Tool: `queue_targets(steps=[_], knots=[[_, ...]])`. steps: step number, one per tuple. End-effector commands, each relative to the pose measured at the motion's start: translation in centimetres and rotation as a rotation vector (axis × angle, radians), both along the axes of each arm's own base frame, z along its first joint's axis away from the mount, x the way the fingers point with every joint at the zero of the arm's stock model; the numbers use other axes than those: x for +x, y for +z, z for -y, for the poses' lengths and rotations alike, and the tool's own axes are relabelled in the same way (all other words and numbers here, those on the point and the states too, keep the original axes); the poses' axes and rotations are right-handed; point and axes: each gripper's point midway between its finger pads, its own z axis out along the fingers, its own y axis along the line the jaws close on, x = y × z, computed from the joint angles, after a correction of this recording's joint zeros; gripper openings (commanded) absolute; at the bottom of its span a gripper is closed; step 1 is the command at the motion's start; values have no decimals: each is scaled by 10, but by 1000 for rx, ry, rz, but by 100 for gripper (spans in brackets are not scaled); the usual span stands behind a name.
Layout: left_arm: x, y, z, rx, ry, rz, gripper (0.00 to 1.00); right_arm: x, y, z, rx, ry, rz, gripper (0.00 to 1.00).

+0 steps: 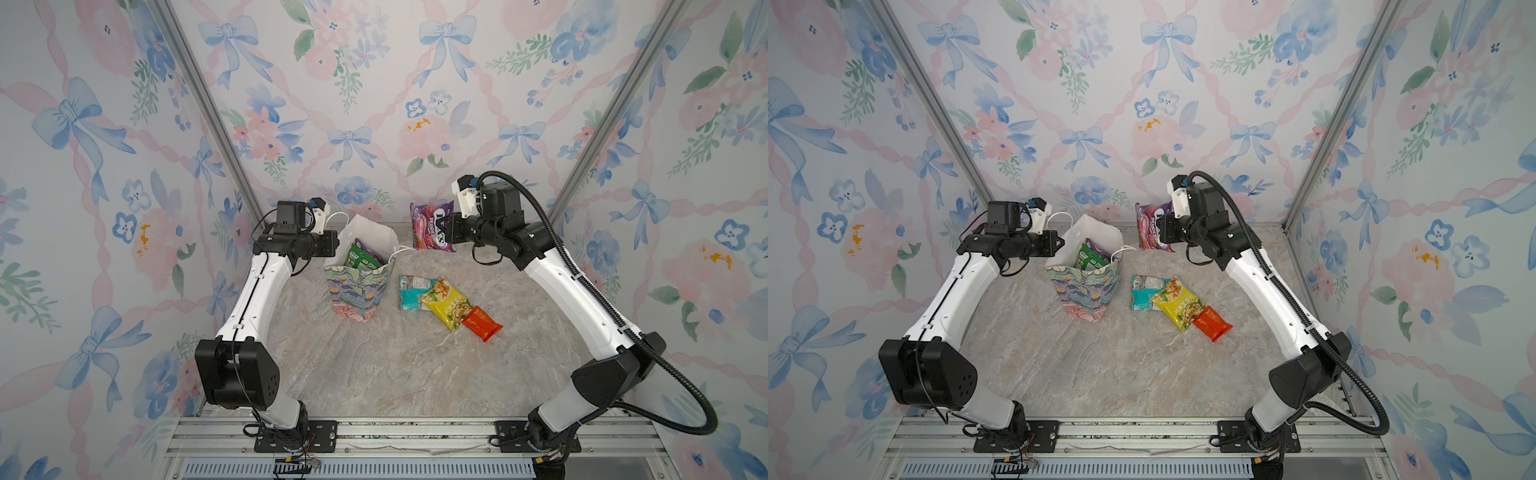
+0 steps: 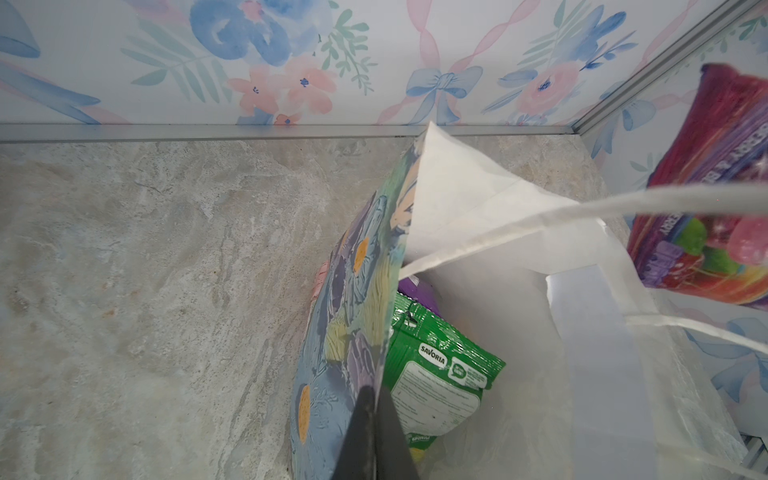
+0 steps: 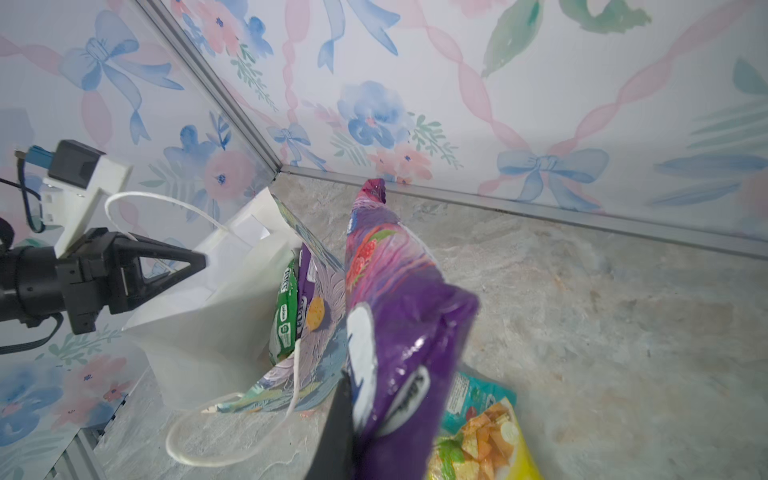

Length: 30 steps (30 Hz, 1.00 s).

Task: Place the snacks into the paper bag
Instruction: 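Lower the purple FOX'S bag into the paper bag held by the left gripper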

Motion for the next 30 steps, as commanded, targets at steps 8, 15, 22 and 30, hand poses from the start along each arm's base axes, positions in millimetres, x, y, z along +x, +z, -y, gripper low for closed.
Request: queue_targets(steps=[8, 15, 22, 30], knots=[[-6, -3, 0, -4, -16, -12, 0, 28, 40, -29, -22, 91, 106, 0], [-6, -2, 0, -5, -17, -10, 0, 26, 56, -59, -64, 180, 167, 0], [-5, -2, 0, -5, -17, -12, 0, 9, 49, -91, -115, 273, 182, 0], [-5, -2, 0, -8, -18, -13, 0, -23, 24, -122, -198, 400, 150, 0]])
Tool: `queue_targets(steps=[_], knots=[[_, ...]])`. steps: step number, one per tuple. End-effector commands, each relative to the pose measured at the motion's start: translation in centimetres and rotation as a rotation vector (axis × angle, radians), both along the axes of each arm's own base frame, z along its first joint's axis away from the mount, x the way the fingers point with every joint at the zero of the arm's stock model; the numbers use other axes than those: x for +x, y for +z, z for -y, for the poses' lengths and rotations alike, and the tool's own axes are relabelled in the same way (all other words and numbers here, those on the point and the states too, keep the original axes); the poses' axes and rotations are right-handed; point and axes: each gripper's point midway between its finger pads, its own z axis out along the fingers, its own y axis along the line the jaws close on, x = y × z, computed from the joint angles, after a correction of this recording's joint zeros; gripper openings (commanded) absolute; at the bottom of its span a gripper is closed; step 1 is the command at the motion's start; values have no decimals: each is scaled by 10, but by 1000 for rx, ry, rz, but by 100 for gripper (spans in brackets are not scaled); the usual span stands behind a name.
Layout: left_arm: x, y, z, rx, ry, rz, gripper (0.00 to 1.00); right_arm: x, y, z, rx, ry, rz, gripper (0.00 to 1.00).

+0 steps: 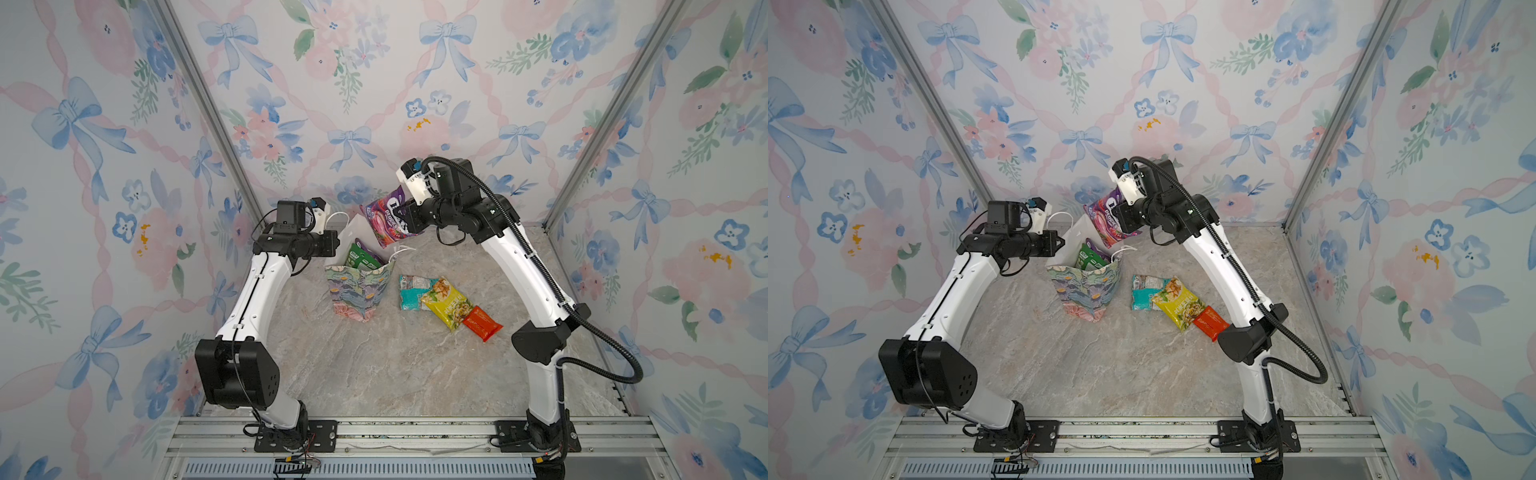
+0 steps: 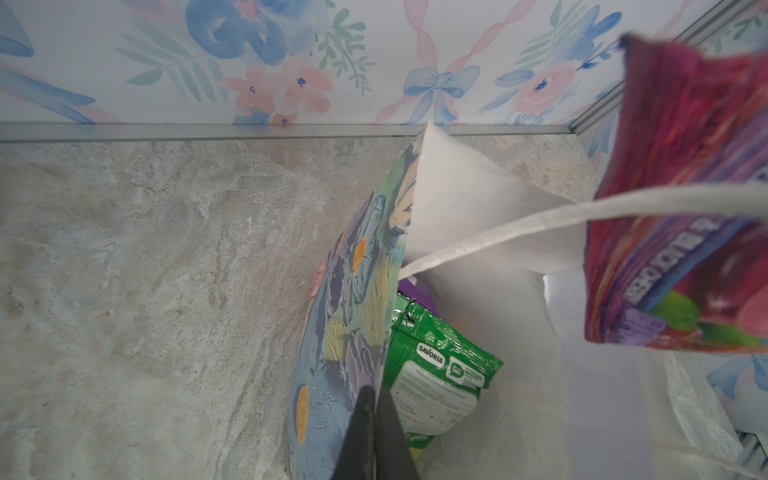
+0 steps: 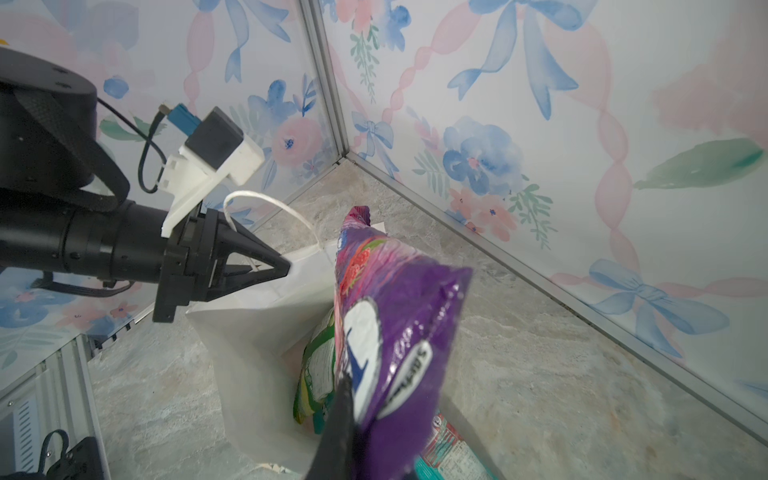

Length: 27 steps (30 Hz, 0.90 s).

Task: Place the snacks into the paper bag
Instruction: 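Lower the purple FOX'S bag into the paper bag held by the left gripper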

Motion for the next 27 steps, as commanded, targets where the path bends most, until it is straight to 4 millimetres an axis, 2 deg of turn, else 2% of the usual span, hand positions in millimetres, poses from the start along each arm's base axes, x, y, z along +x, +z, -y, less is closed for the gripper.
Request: queue_targets(steps=[1, 7, 13, 22, 27], knots=[[-5, -2, -1, -3, -13, -11, 0, -17, -3, -13, -44, 73, 24, 0], [-5, -2, -1, -1, -12, -10, 0, -26, -27, -21, -111, 111, -14, 0], [-5, -3, -1, -2, -12, -12, 0, -28, -36, -26, -137, 123, -20, 0], [-5, -2, -1, 1, -11, -9, 0, -32, -63, -31, -221, 156, -37, 0], [-5, -2, -1, -1, -12, -11, 0, -32, -71, -34, -252, 168, -32, 0]])
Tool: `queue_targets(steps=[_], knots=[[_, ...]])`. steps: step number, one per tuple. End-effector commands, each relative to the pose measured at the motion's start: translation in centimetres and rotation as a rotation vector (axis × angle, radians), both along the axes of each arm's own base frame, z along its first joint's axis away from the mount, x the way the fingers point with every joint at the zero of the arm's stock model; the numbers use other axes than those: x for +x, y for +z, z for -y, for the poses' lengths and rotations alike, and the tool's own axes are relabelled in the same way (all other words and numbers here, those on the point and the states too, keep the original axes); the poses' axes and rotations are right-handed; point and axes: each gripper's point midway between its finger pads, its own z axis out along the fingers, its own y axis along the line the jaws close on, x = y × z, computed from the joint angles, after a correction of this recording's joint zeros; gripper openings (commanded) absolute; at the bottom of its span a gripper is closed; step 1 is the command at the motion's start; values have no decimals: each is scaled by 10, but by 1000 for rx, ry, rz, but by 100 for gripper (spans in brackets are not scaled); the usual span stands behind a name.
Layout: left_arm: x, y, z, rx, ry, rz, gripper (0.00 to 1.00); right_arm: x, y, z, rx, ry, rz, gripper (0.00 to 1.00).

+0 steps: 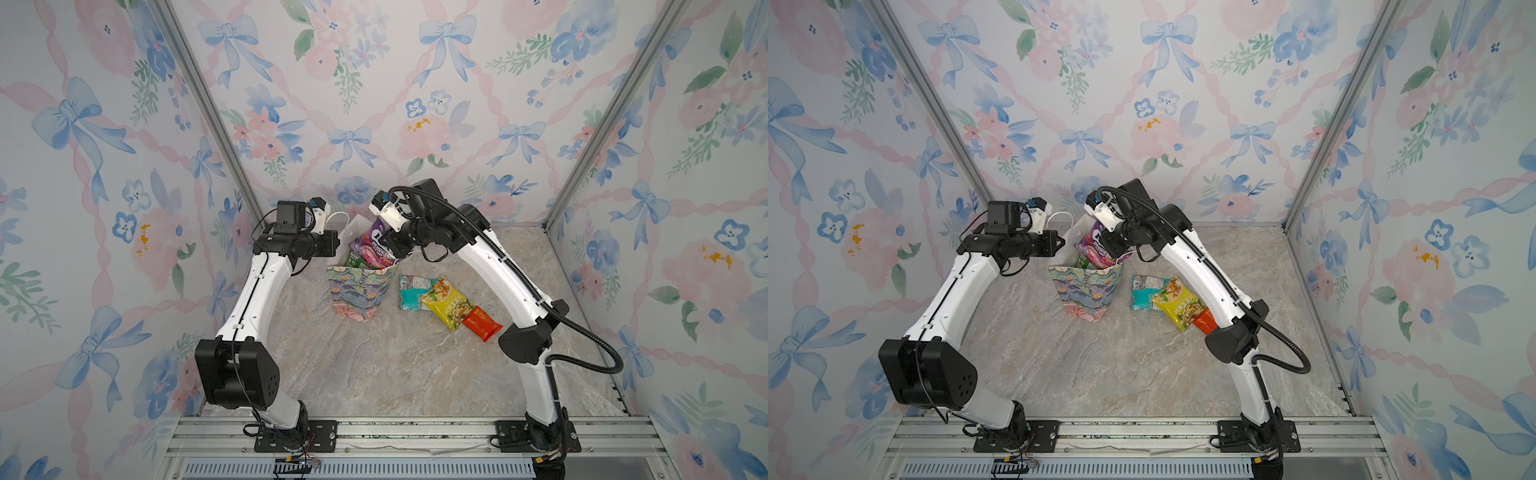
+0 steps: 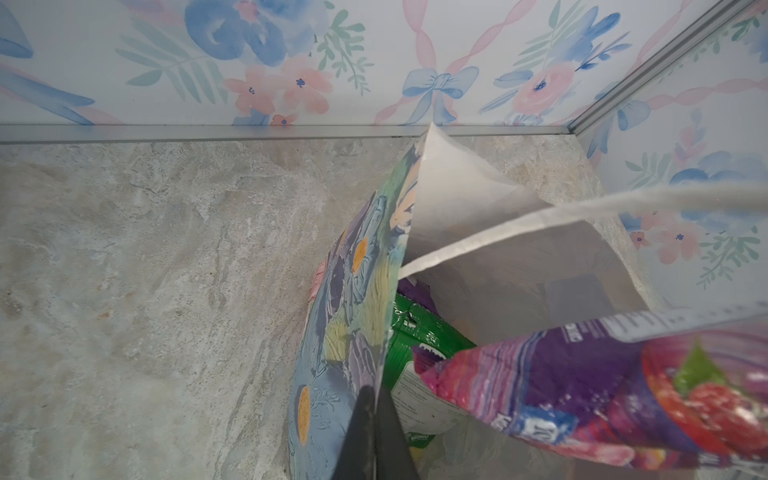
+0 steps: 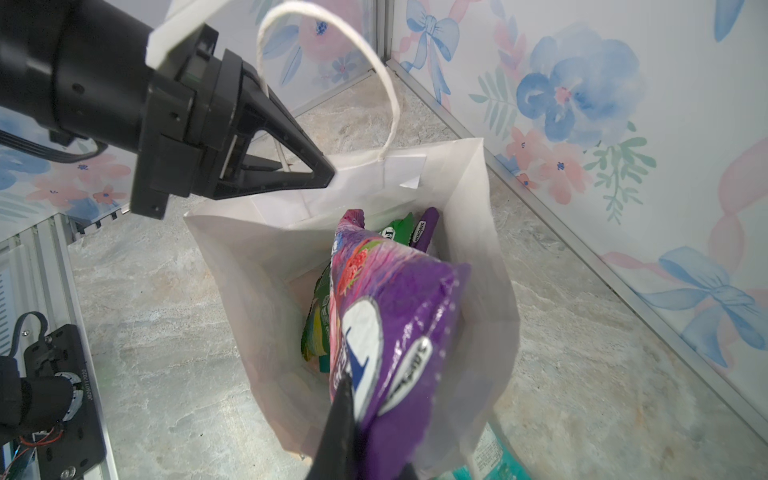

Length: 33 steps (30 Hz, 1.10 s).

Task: Place the snacks into the paper bag
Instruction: 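Lower the purple FOX'S bag into the paper bag held by the left gripper, then open the right gripper and raise it out of the paper bag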

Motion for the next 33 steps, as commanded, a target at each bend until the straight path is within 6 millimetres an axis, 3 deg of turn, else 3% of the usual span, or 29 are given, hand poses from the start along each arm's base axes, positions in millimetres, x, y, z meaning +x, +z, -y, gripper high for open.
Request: queue_targets(steps=[1, 12, 14, 16, 17, 19, 24, 28, 33], knots=[[-5, -2, -1, 0, -11, -11, 0, -4, -7, -3, -38, 20, 9, 0], [-5, -5, -1, -1, -12, -17, 0, 9, -24, -25, -37, 27, 22, 1], [-5, -4, -1, -1, -12, -16, 0, 15, -27, -29, -27, 17, 27, 17], [-5, -4, -1, -2, -13, -17, 0, 29, -27, -32, -17, -26, 62, 47], [-5, -4, 0, -2, -14, -17, 0, 35, -26, -34, -11, -45, 82, 56], [-5, -4, 0, -2, -13, -17, 0, 47, -15, -34, 15, -94, 126, 68], [-5, -4, 0, -2, -14, -16, 0, 61, 35, -23, 99, -199, 255, 92], [-5, -5, 0, -1, -14, -18, 0, 65, 67, -2, 175, -280, 278, 96], [-6, -3, -1, 0, -13, -13, 0, 64, 84, 38, 271, -356, 207, 98]])
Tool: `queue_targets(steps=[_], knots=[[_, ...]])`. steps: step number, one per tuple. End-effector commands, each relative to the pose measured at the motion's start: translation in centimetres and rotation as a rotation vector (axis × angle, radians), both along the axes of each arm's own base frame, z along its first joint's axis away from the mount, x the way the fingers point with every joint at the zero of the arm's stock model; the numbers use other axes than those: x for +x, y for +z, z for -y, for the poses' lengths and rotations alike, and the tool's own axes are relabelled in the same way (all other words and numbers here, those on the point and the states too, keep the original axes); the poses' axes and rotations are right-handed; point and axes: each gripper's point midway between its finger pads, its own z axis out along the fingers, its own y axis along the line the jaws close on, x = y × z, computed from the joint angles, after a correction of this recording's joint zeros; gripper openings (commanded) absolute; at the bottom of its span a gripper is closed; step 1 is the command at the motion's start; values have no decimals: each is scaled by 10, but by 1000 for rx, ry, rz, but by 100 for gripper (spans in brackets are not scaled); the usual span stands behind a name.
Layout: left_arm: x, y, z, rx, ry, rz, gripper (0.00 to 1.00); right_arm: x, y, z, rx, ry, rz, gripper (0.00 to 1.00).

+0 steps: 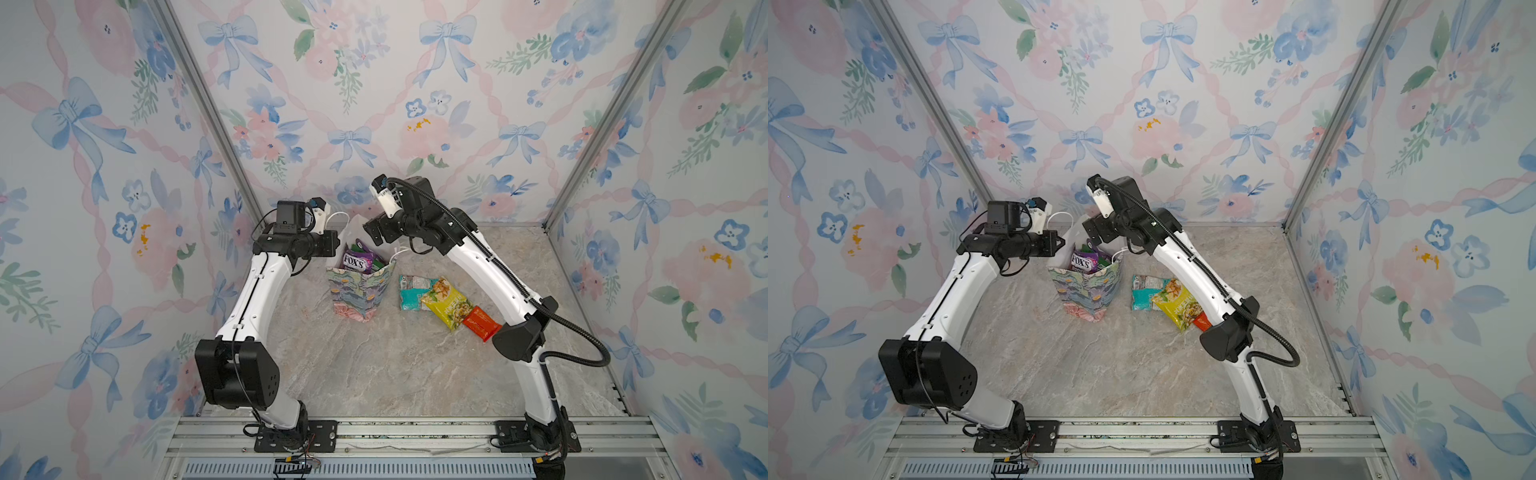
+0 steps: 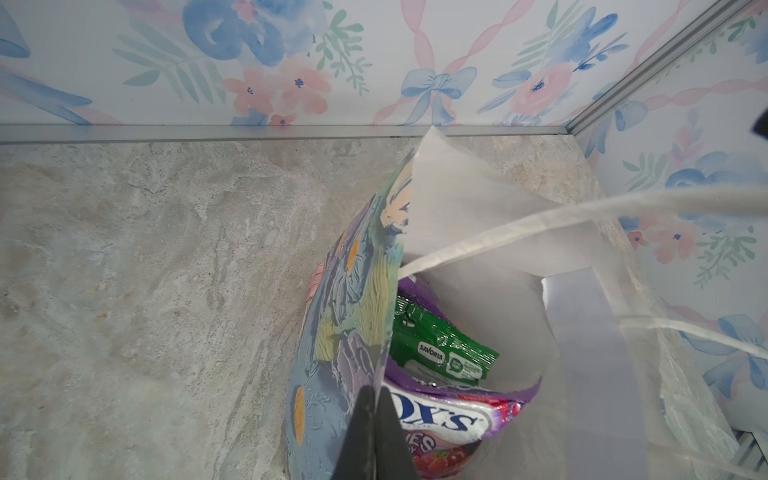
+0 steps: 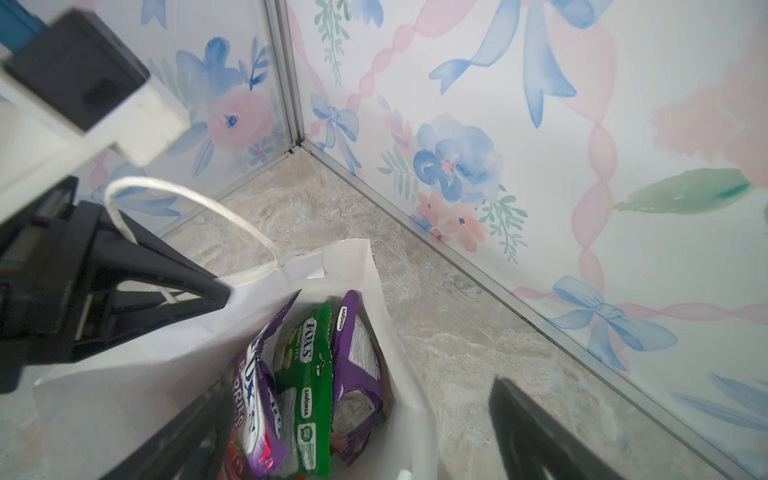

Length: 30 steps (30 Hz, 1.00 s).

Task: Place the snacks into the paper bag
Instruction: 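Open the right gripper and raise it out of the paper bag, then move the right gripper down to the yellow chip bag on the table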

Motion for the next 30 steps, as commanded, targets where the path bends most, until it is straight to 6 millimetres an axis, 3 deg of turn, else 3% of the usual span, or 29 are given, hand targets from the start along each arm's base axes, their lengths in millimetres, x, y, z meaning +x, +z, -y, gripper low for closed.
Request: queue_targets(steps=[1, 5, 10, 18, 21, 25, 30], knots=[[-5, -3, -2, 5, -7, -12, 0, 0, 52, 43, 164, -85, 24, 98], [-5, -4, -2, 7, -6, -13, 0, -7, 36, 86, 163, -158, -15, 99], [-4, -7, -3, 12, 0, -19, 0, -24, -4, 149, 139, -281, -61, 97], [-2, -10, -3, 9, -2, -28, 0, -34, -112, 230, 86, -467, -301, 97], [-2, -10, -3, 8, -3, -29, 0, -34, -155, 243, 80, -506, -417, 97], [-3, -10, -3, 14, 1, -27, 0, -38, -202, 240, 76, -501, -551, 97], [-3, -10, -3, 15, 1, -28, 0, -45, -236, 228, 105, -478, -656, 97]])
